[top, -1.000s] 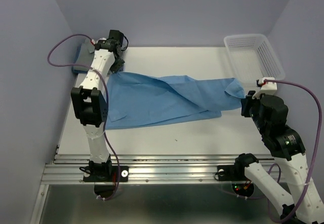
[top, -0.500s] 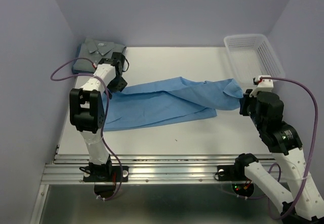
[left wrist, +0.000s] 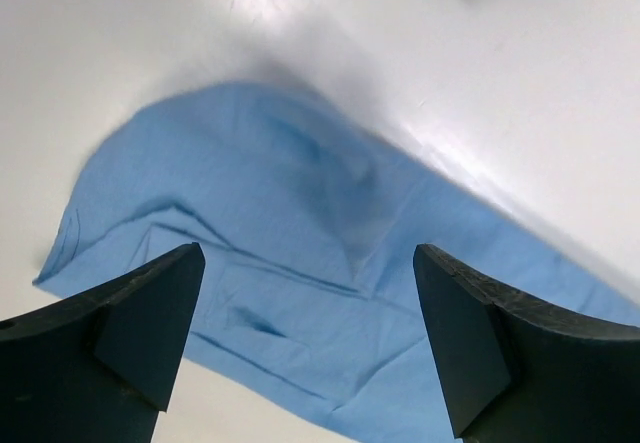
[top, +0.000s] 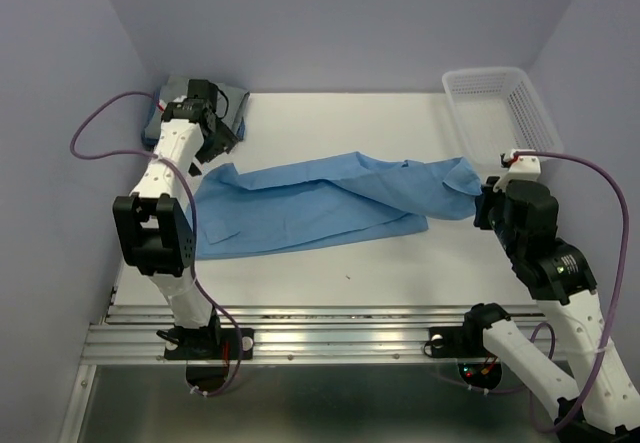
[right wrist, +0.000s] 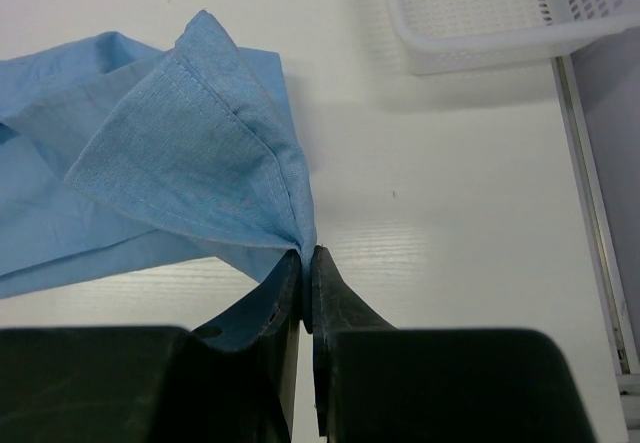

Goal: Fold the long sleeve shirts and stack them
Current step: Fold the shirt

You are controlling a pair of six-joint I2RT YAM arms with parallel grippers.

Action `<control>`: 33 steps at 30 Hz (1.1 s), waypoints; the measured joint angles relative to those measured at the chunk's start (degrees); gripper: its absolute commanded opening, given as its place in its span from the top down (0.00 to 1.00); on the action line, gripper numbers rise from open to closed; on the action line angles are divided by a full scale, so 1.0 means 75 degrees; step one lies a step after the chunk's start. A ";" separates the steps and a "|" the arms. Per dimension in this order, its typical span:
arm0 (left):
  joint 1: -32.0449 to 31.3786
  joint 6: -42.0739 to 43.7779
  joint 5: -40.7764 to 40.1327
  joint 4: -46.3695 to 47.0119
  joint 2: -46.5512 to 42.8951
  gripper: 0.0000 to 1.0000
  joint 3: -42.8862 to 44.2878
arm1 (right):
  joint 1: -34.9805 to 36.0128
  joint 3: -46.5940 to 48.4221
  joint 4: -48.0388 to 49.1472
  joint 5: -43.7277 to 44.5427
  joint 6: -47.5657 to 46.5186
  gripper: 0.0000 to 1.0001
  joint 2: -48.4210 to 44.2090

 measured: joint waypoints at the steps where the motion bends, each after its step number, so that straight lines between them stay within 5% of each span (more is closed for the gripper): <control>1: 0.0073 0.0210 0.0061 -0.0003 0.0117 0.01 0.0490 | 0.0000 0.0017 -0.0064 0.0050 0.0052 0.99 -0.0006; 10: -0.0187 0.1821 0.0440 -0.0245 0.2308 0.01 0.3013 | 0.0000 0.0058 -0.0259 0.0195 0.0271 0.99 -0.0379; 15: -0.0734 0.2736 0.0038 -0.0670 0.3206 0.02 0.3171 | 0.0000 0.0061 -0.0262 0.0224 0.0289 0.98 -0.0347; 19: -0.0863 0.3346 0.0038 -0.0766 0.3343 0.19 0.2973 | 0.0000 0.0061 -0.0262 0.0248 0.0303 0.99 -0.0353; 21: -0.0833 0.3456 -0.0201 -0.0775 0.3337 0.39 0.2836 | 0.0000 0.0061 -0.0262 0.0254 0.0303 0.99 -0.0353; 25: -0.0699 0.3418 -0.0720 -0.0941 0.3337 0.44 0.2617 | 0.0000 0.0061 -0.0262 0.0300 0.0303 0.99 -0.0356; 33: 0.0149 0.2605 -0.1985 -0.1416 0.3334 0.96 0.2159 | 0.0000 0.0061 -0.0265 0.0472 0.0309 0.99 -0.0420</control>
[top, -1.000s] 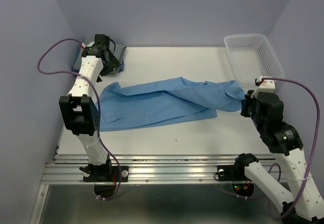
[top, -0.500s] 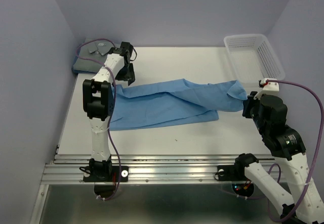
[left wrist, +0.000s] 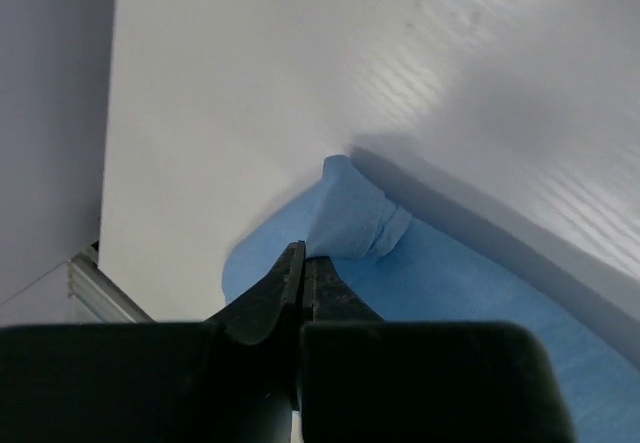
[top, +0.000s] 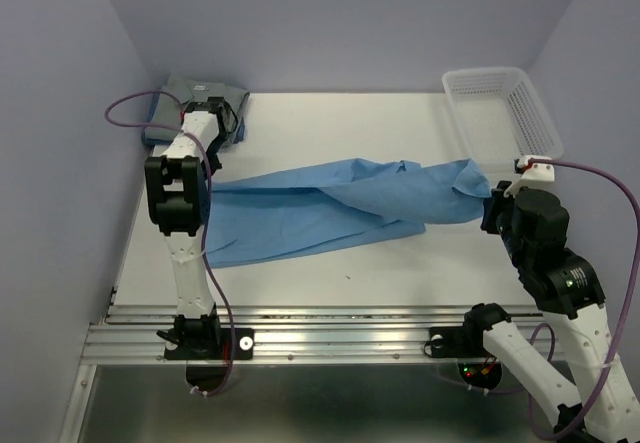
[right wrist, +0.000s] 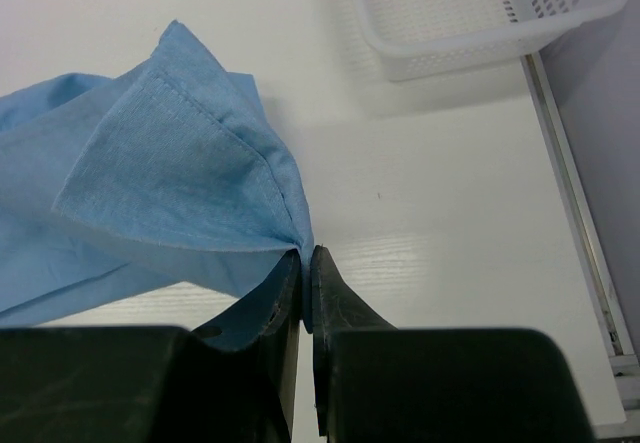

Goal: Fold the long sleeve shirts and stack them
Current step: Fold the shirt

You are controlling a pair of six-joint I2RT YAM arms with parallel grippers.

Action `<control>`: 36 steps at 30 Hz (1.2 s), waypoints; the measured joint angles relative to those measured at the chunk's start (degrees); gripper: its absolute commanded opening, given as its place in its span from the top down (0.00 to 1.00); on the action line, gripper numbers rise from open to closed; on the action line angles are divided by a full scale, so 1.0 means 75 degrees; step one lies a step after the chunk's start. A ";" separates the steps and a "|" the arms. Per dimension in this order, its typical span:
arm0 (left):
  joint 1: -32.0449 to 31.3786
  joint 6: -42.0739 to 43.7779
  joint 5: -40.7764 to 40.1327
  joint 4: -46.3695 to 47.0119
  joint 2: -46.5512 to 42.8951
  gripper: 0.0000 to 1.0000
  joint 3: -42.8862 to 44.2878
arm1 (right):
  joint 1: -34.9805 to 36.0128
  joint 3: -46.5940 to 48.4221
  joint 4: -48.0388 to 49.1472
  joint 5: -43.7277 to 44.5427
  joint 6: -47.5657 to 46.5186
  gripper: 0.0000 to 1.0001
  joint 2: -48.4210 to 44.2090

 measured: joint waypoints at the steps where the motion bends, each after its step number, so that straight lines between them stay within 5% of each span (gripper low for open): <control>1: 0.0114 -0.0137 -0.0128 -0.0087 0.0000 1.00 0.0000 | 0.0000 0.0000 0.0000 0.0020 0.0000 0.99 0.0003; 10: 0.0956 -0.1480 0.0073 -0.0149 -0.0533 1.00 0.0271 | 0.0000 0.0000 0.0003 0.0297 0.0003 0.99 0.0009; 20: 0.1778 -0.3404 0.1105 0.1032 -0.2457 1.00 -0.0560 | 0.0035 0.0003 0.0370 0.0737 -0.0187 0.99 0.0583; 29: 0.1297 -0.4887 0.0714 0.1848 -0.2503 1.00 -0.1215 | 0.0035 0.0323 0.3016 -0.0758 -0.0985 0.99 0.2576; 36: 0.0997 -0.5514 0.0140 0.1387 -0.2101 1.00 -0.0356 | 0.0035 0.1163 0.4334 -0.2084 -0.1425 0.99 0.3689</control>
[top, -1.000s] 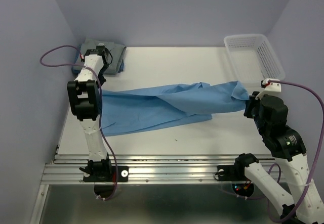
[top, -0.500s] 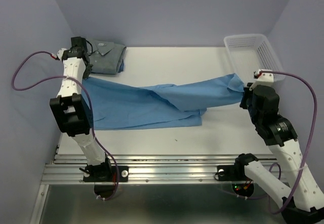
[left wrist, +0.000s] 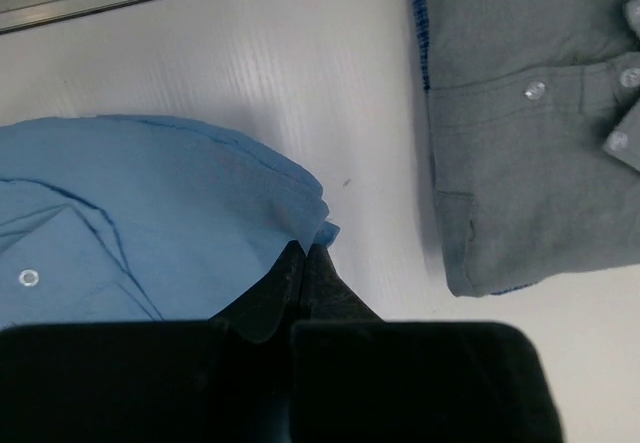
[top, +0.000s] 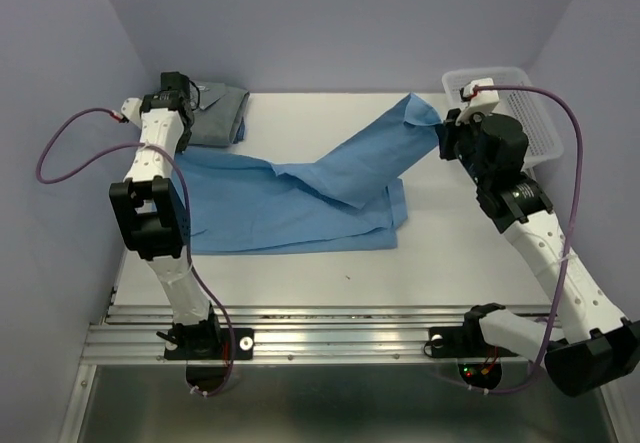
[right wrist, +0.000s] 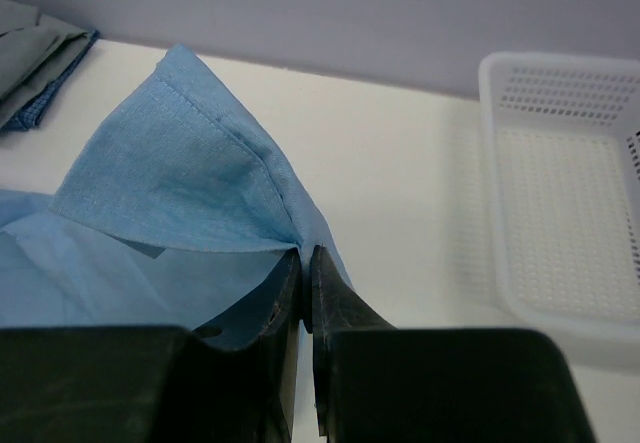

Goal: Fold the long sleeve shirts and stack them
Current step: Fold the shirt

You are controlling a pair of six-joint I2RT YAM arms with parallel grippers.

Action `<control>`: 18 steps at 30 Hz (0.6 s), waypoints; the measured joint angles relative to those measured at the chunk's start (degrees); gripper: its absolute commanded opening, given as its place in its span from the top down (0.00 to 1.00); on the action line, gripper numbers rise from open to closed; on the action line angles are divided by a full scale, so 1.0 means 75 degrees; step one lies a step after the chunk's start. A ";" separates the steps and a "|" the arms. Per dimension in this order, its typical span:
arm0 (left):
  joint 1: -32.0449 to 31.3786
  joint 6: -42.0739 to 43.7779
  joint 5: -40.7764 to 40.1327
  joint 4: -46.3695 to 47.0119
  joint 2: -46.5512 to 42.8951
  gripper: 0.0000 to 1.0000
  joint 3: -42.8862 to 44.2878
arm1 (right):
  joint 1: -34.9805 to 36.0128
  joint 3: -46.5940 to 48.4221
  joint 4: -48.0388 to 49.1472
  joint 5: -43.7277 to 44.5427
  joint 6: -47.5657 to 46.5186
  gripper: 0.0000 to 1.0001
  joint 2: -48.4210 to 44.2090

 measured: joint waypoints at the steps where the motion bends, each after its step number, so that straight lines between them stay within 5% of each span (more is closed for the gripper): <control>1: 0.0093 0.0003 0.0006 -0.0029 0.0058 1.00 0.0006 | 0.0000 0.0038 -0.0006 0.0026 -0.0076 0.99 -0.0023; 7: 0.0574 0.0076 0.0216 0.0245 -0.0047 1.00 -0.1306 | 0.0000 0.0364 -0.0481 0.0035 -0.0280 0.99 -0.0315; 18: 0.0612 0.0326 0.0458 0.0644 -0.1577 0.97 -0.4062 | 0.0000 -0.0032 -0.1585 -0.2498 -0.0385 0.99 -0.1440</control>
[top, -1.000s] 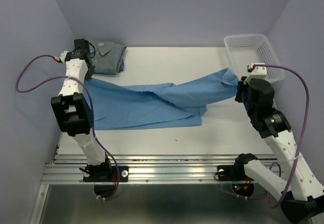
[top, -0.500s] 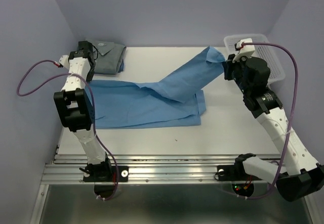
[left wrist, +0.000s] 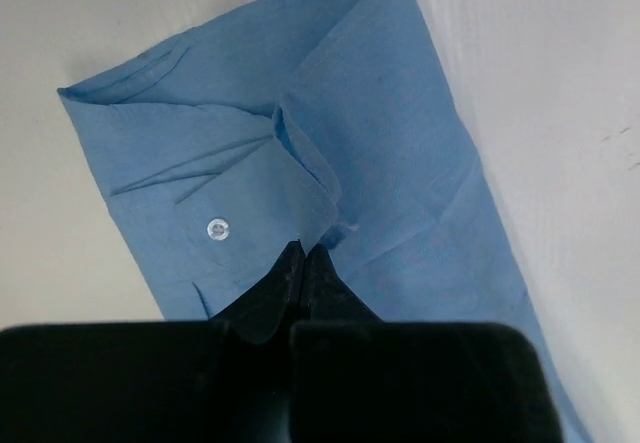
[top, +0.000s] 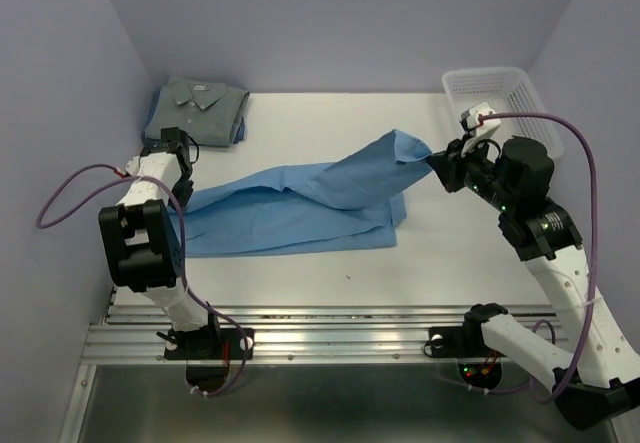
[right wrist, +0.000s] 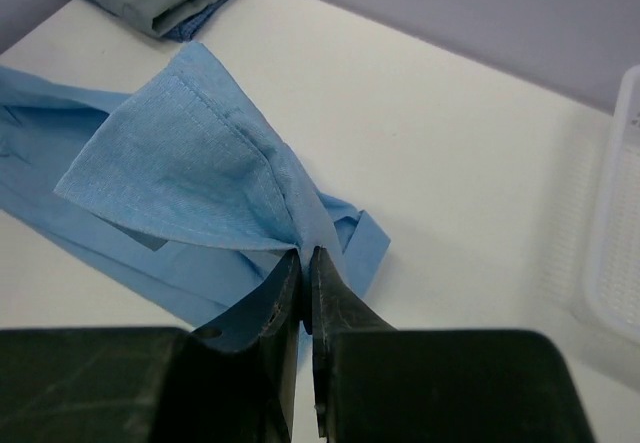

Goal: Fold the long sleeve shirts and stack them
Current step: Fold the shirt

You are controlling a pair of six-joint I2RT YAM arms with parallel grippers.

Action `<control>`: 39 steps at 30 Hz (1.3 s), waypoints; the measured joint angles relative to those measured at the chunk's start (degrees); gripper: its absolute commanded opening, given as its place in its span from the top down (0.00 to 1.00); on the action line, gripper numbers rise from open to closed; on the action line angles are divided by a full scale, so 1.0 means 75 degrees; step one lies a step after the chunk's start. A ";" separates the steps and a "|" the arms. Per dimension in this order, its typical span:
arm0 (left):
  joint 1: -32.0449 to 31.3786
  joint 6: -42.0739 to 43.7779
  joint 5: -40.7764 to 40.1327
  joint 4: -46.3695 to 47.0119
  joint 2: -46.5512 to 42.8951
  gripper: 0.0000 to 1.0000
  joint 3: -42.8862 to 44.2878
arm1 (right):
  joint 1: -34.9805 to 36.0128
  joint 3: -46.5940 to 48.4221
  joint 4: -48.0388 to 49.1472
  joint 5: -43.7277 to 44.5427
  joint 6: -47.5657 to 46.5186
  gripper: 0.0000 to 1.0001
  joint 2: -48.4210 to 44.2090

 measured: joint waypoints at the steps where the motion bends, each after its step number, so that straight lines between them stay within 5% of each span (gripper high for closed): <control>1: 0.0000 0.0032 0.0041 0.0000 -0.0134 0.97 -0.0192 | 0.0000 -0.0017 -0.0119 -0.0102 -0.0015 0.99 -0.0035; 6: 0.0041 0.0093 0.0038 0.0015 -0.0332 0.92 -0.0769 | -0.0003 -0.0015 -0.0571 -0.1160 -0.0178 0.99 -0.0082; 8: 0.0076 0.0108 -0.0041 0.0032 -0.0347 0.74 -0.0766 | 0.0000 -0.0017 -0.0778 -0.1830 -0.0213 0.99 -0.0055; 9: 0.0087 0.0117 -0.0073 0.0032 -0.0350 0.73 -0.0766 | 0.0000 -0.0029 -0.0831 -0.2084 -0.0195 0.99 -0.0044; 18: 0.0137 0.0615 0.0157 0.0583 -0.0306 0.90 -0.1064 | 0.0000 -0.1772 0.0041 -0.2503 0.1072 0.99 0.0781; 28: 0.0038 0.1411 0.0682 0.1189 0.0440 0.77 -0.1201 | 0.0012 -0.2247 0.1897 -0.1489 0.1874 0.99 0.4036; 39: -0.0117 0.1836 0.0819 0.1361 0.0481 0.91 -0.1201 | 0.0009 -0.1950 0.2218 0.0192 0.2649 0.99 0.5791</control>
